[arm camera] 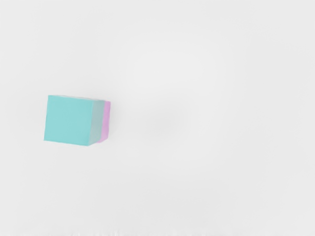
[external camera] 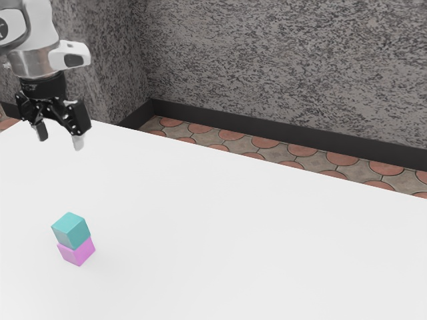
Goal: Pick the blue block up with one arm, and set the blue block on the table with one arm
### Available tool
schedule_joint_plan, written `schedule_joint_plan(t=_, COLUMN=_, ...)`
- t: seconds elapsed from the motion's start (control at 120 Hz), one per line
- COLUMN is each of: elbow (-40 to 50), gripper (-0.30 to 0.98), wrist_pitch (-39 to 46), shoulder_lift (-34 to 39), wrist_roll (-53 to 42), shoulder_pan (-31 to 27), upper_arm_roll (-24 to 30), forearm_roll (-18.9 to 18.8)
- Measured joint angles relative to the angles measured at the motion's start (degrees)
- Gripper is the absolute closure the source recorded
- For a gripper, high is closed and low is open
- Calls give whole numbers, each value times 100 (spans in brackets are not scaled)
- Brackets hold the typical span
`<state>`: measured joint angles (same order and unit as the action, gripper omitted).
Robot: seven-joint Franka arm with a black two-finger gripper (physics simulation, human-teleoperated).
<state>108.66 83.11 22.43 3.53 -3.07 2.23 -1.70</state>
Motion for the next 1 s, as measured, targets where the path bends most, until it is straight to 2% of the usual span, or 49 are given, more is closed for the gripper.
schedule_joint_plan(t=0.175, elbow=1751, gripper=0, wrist_pitch=870, shoulder_lift=889, wrist_roll=-38, shoulder_pan=-245, upper_arm_roll=132, forearm_roll=1)
schedule_joint_plan(t=0.433, elbow=2974, gripper=0, wrist_pitch=1714, shoulder_lift=1330, wrist_roll=-149, shoulder_pan=-287, upper_arm_roll=65, forearm_roll=-30)
schedule_joint_plan(t=0.633, elbow=3390, gripper=0, wrist_pitch=2614, shoulder_lift=1220, wrist_roll=-609, shoulder_pan=-307, upper_arm_roll=-231, forearm_roll=-287)
schedule_joint_plan(t=0.817, elbow=3591, gripper=0, wrist_pitch=3275, shoulder_lift=689, wrist_roll=-1290, shoulder_pan=-735, upper_arm_roll=-303, forearm_roll=-363)
schedule_joint_plan(t=1.0, elbow=3711, gripper=0, wrist_pitch=3793, shoulder_lift=213, wrist_roll=-1865, shoulder_pan=-904, upper_arm_roll=-368, forearm_roll=-440)
